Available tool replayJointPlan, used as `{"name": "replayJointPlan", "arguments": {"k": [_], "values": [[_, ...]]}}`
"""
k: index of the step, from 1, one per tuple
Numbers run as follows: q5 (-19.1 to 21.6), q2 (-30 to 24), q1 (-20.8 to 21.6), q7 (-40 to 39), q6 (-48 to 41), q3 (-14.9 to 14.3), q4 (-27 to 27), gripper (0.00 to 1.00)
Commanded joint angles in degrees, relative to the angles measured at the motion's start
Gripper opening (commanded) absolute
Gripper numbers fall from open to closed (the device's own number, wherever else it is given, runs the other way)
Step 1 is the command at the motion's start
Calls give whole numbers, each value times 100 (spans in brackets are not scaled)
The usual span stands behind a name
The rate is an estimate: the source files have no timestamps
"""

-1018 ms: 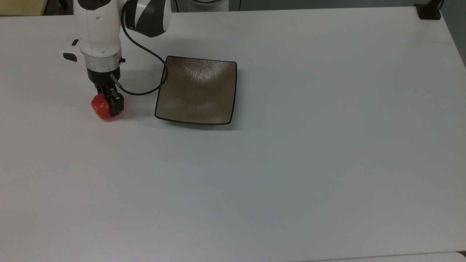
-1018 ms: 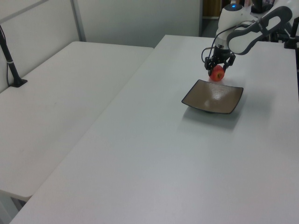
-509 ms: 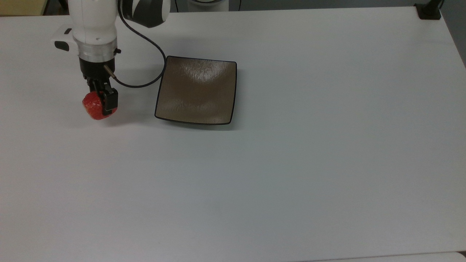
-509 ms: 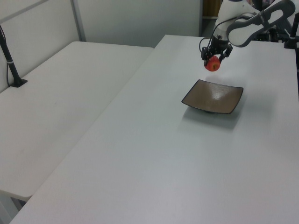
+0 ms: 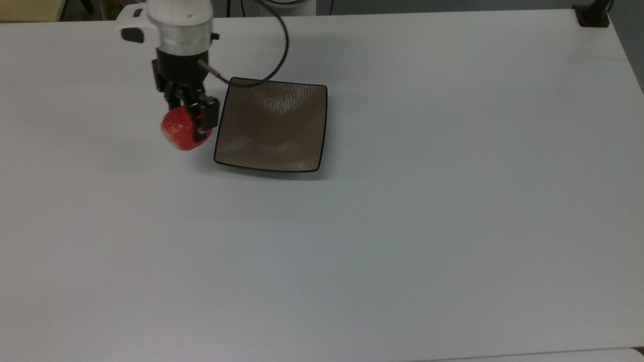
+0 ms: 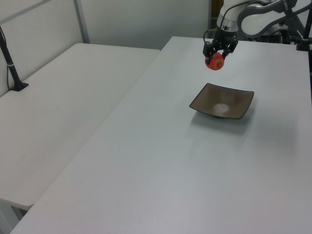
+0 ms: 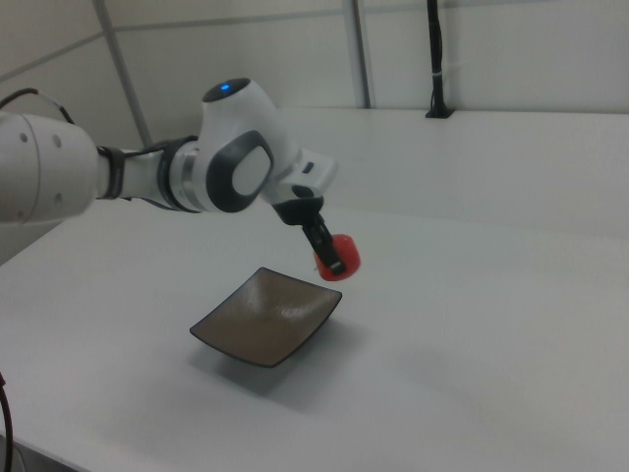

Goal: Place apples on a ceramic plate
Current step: 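Lift the held apple and carry it over the brown plate, then lower the apple onto the plate and open the gripper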

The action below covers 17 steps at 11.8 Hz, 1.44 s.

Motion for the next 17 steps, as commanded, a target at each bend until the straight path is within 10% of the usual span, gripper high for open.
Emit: {"name": "replayJointPlan", "arguments": {"k": [1, 10, 12, 17], "values": [[1, -364, 180, 61, -700, 420, -209, 65], [1, -303, 373, -265, -1090, 853, -482, 65], [1, -251, 435, -273, -1090, 853, -473, 100], [1, -268, 435, -361, -1152, 853, -438, 100]]}}
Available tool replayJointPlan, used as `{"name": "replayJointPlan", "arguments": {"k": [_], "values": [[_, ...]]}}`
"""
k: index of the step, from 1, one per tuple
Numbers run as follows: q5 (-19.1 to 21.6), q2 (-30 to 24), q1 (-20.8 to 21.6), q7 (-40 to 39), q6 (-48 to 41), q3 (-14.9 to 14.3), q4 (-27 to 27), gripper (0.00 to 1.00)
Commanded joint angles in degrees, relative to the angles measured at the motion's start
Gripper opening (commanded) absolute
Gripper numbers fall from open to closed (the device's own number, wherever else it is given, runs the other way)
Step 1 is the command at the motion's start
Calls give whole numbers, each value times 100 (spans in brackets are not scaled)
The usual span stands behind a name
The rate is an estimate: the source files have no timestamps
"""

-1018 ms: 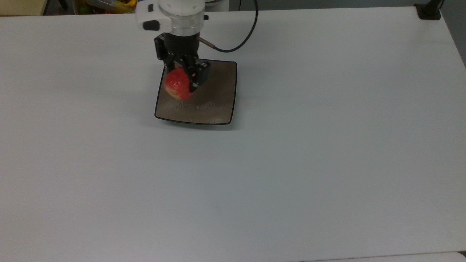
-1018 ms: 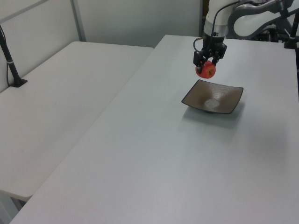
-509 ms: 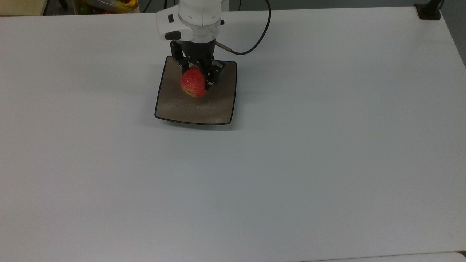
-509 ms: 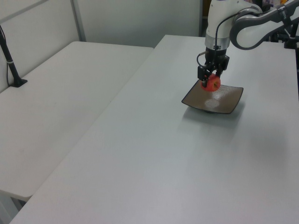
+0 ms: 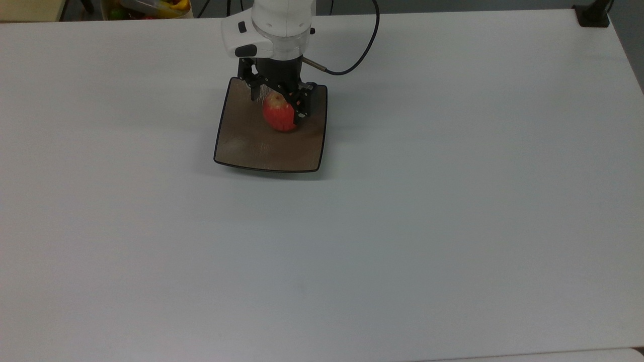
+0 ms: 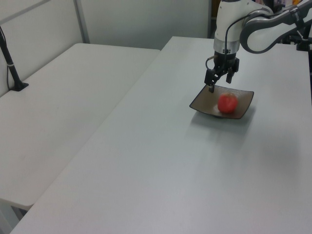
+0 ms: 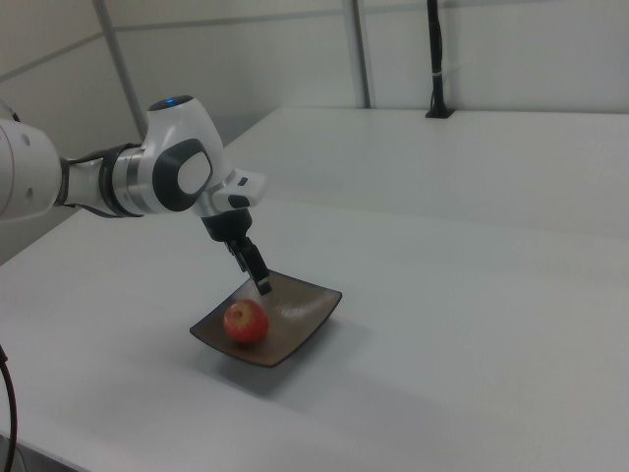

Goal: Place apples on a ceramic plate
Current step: 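Lower the apple onto the plate and open the gripper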

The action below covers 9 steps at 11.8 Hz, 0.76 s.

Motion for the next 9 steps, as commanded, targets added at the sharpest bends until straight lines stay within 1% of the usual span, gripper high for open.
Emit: {"name": "replayJointPlan", "arguments": {"k": [1, 2, 3, 5, 7, 8, 9], "values": [[1, -79, 27, -123, -149, -16, -13, 100], [-8, -114, 18, -140, -157, -16, -5, 100], [1, -140, 9, -340, -166, -16, 4, 100], [1, -245, 9, -1147, -507, -16, 22, 100], [18, -412, -8, -2095, -666, -16, 13, 100], [123, -456, -35, -2544, -737, -16, 22, 100], [324, -570, -52, -2957, -912, -33, 22, 100]]}}
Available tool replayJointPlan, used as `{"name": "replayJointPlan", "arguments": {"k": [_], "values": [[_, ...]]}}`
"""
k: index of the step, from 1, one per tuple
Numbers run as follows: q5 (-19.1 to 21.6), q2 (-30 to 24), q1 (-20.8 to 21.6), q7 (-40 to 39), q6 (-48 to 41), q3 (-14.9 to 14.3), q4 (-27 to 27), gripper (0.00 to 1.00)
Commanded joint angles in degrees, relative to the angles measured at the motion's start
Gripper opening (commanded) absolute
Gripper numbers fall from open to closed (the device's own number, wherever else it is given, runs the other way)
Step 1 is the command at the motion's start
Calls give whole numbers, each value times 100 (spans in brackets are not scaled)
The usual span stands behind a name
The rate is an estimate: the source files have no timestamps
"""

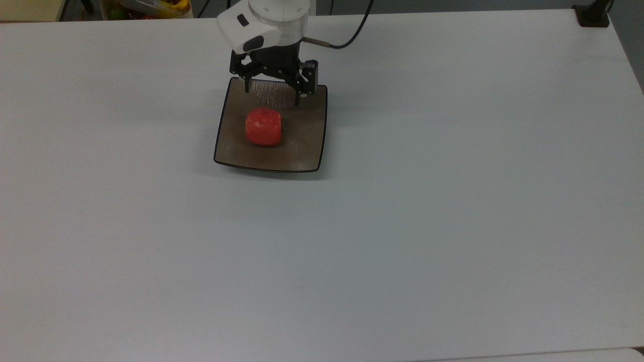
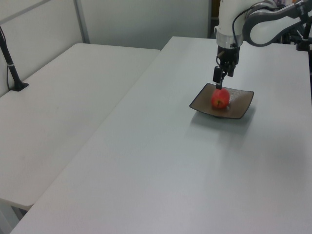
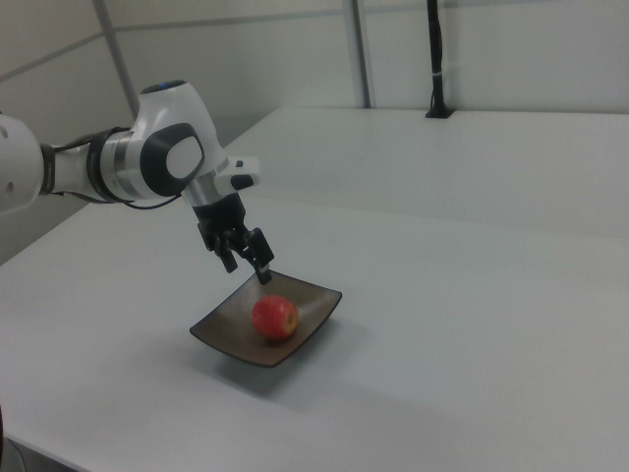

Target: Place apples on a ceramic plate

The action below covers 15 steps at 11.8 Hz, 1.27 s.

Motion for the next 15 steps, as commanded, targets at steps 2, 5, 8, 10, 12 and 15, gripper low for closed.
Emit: {"name": "replayJointPlan", "arguments": {"k": [2, 5, 8, 10, 12, 15], "values": [[552, -365, -74, -1663, -846, -83, 88, 100], [684, -461, -127, -1763, -1050, -206, 246, 100], [771, -497, -145, -2044, -1217, -338, 466, 100], [886, -488, -145, -2044, -1182, -356, 475, 100], [939, -488, -136, -1992, -1174, -356, 475, 100], [1009, -479, -127, -1983, -1174, -356, 467, 100]]}}
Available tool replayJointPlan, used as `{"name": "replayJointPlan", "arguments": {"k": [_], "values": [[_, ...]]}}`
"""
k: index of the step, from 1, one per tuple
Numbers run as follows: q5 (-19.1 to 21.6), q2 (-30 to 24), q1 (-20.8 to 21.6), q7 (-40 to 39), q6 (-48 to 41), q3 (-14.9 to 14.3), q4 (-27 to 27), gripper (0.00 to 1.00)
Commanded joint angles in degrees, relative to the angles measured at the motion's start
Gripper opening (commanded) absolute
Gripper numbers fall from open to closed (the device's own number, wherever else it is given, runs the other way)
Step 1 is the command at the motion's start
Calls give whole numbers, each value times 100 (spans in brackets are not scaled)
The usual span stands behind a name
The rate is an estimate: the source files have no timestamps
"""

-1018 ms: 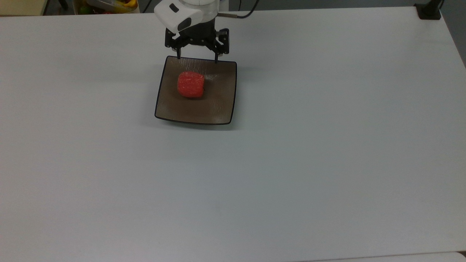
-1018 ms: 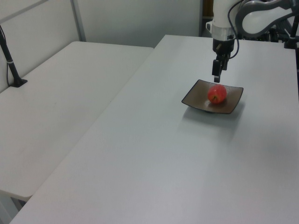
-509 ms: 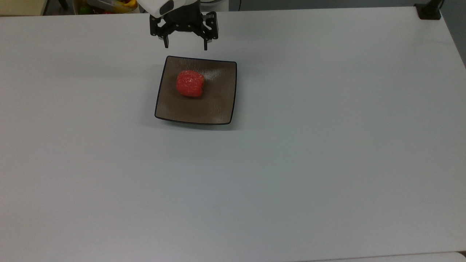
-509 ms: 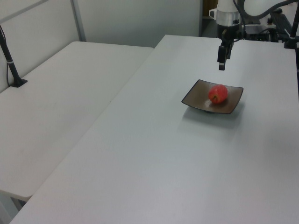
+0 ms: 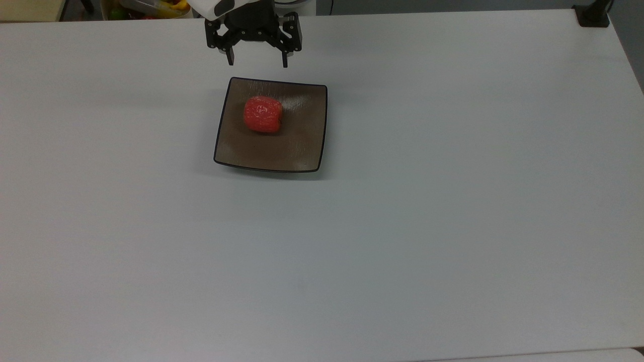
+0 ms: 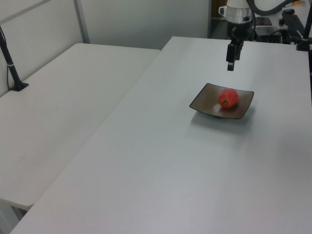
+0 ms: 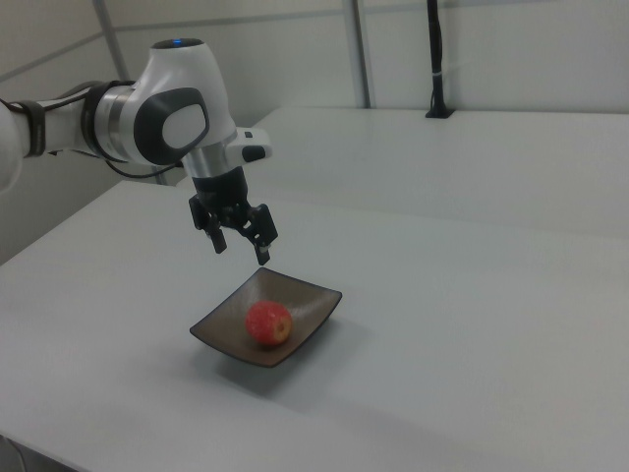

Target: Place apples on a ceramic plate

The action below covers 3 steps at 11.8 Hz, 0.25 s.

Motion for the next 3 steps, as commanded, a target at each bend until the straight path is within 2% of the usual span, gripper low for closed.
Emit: {"name": "replayJointPlan", "arguments": {"k": [1, 3], "values": [[130, -41, 35, -116, -142, -35, 40, 100], [130, -33, 35, -116, -133, -35, 40, 100]]}}
